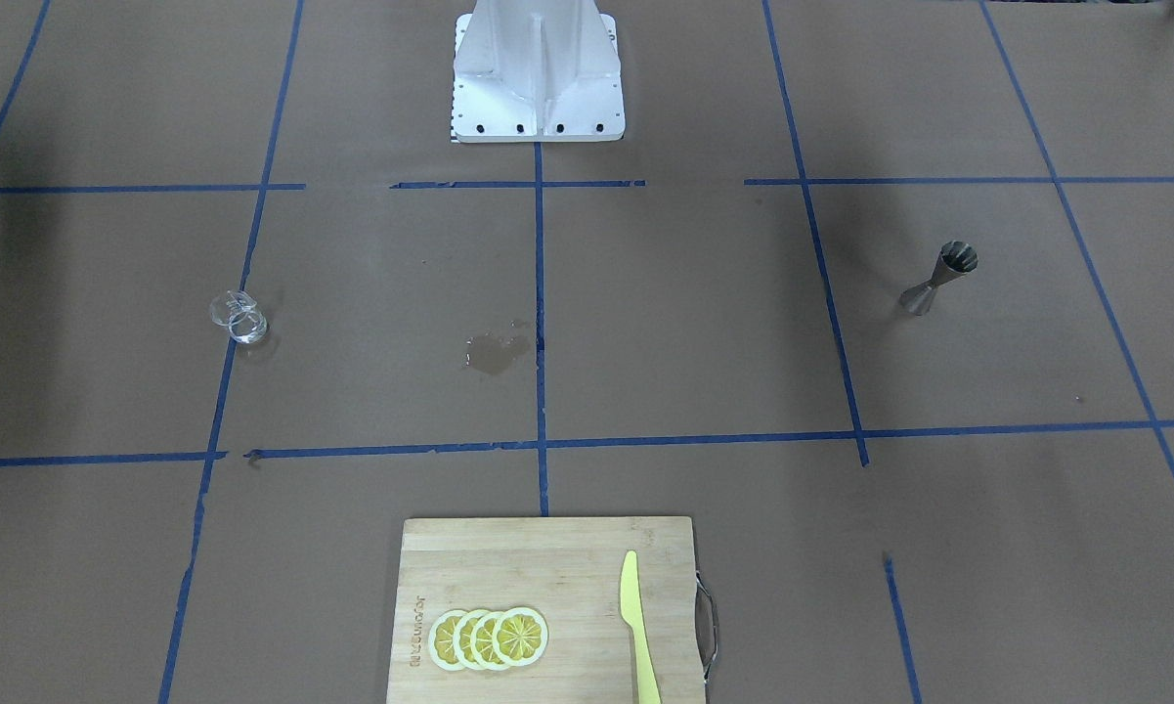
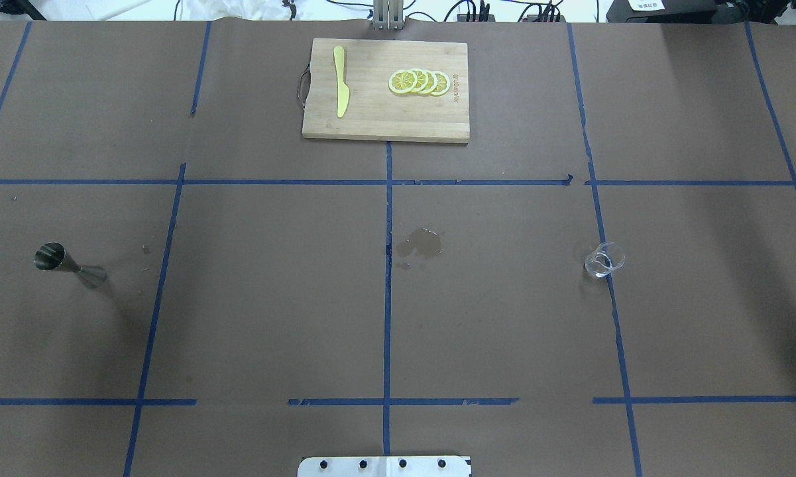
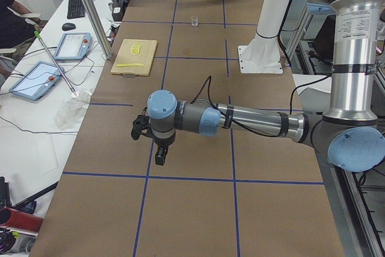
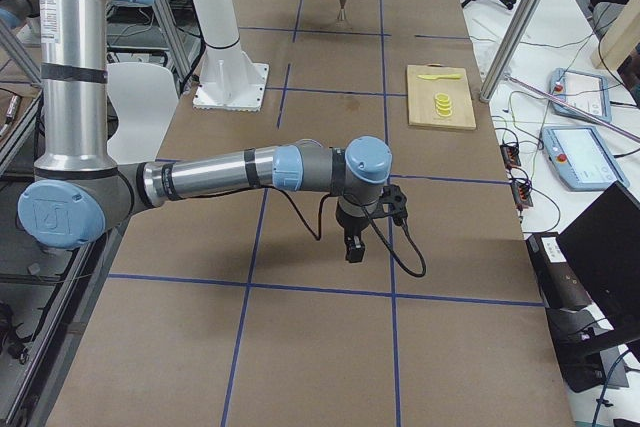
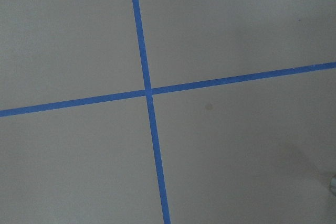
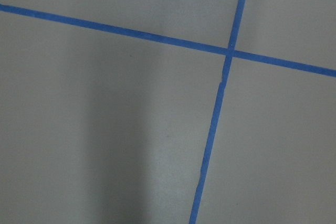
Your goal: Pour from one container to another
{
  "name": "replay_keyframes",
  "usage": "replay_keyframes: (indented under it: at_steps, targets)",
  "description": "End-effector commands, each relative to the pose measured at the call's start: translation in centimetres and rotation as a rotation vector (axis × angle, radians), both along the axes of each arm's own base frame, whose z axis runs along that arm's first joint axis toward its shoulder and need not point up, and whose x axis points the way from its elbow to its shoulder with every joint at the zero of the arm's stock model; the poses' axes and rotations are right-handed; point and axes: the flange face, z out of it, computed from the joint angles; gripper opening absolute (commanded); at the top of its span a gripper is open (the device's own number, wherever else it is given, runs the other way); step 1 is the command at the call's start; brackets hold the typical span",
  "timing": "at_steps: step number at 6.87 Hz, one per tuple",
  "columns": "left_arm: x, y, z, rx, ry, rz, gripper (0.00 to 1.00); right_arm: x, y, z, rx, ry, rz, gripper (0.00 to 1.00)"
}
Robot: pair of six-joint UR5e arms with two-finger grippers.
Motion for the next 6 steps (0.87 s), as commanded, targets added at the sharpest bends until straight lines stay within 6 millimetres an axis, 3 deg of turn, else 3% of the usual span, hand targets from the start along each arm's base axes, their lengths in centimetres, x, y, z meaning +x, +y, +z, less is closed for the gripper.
replay_keyframes:
  at_steps: [1,3,6]
  targets:
    - [0.0,-0.4,0.3,0.017,0.005,0.002,1.0,-0.5,-0.4,2.3,-0.009,0.008,-0.012,1.0]
    - [0.0,-0.5,0.8,0.009,-0.002,0.003,1.0,-0.4,-0.4,4.0,-0.008,0.009,-0.012,1.0]
    - [0.0,-0.3,1.2,-0.006,-0.003,-0.001,1.0,-0.5,-0.6,3.4,0.001,0.006,-0.009,1.0]
